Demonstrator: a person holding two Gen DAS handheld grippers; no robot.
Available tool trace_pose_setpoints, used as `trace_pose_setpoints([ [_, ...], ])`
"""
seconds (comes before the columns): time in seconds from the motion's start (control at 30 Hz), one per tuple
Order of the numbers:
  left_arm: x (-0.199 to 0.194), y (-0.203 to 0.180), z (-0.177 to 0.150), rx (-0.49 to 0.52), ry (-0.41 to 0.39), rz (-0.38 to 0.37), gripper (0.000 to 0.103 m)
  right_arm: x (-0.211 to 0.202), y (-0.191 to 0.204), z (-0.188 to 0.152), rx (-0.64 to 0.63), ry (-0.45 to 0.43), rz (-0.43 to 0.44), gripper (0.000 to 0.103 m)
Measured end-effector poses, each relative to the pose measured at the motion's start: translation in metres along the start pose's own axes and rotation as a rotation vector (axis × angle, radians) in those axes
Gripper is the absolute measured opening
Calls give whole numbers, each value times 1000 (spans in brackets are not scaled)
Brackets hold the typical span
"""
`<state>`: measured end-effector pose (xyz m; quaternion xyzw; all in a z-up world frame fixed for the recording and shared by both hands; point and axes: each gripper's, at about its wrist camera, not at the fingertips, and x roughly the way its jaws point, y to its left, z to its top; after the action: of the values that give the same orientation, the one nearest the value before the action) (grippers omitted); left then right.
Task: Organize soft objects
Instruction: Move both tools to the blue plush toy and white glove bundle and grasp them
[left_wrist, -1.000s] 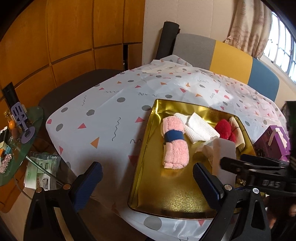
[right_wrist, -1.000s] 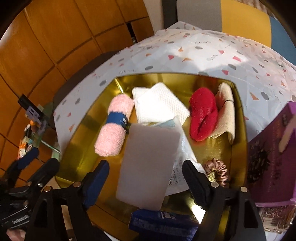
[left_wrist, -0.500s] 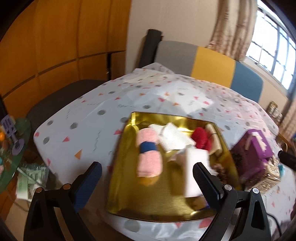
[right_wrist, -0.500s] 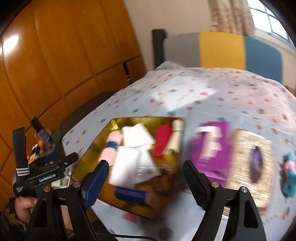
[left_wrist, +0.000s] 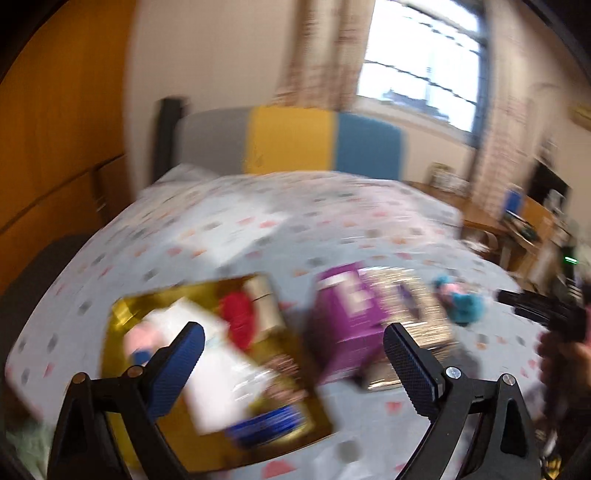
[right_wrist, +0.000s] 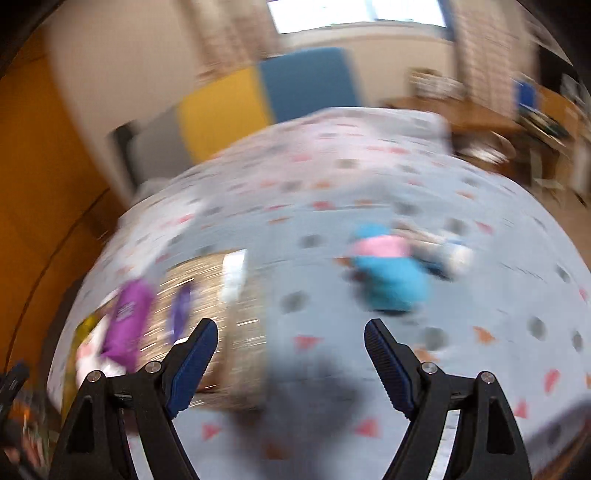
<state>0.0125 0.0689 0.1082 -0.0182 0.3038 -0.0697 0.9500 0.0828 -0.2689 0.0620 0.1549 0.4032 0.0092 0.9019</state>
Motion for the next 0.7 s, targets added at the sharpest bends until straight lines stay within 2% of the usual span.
trace_pose_setpoints([
  [0.1, 9, -52, 23, 86, 2, -117, 98, 0, -59, 15, 171, -32, -148, 83],
  [0.23, 35, -125, 45, 166, 50, -252, 98, -1, -126, 31, 349, -106, -253, 83],
  [0.37, 79, -196, 54, 235, 132, -338, 98, -4, -168, 32, 448, -189, -337, 83],
  [0.43, 108, -225, 53, 251, 184, -350, 95, -5, -183, 25, 495, -212, -363, 83],
  [0.5, 141, -247, 51, 226, 258, -379, 86, -11, -189, 19, 545, -223, -328, 83],
  [0.57, 173, -266, 47, 198, 329, -387, 86, -17, -193, 17, 555, -240, -316, 83],
  [0.7, 222, -293, 36, 162, 410, -370, 88, -2, -190, 20, 559, -185, -248, 83],
])
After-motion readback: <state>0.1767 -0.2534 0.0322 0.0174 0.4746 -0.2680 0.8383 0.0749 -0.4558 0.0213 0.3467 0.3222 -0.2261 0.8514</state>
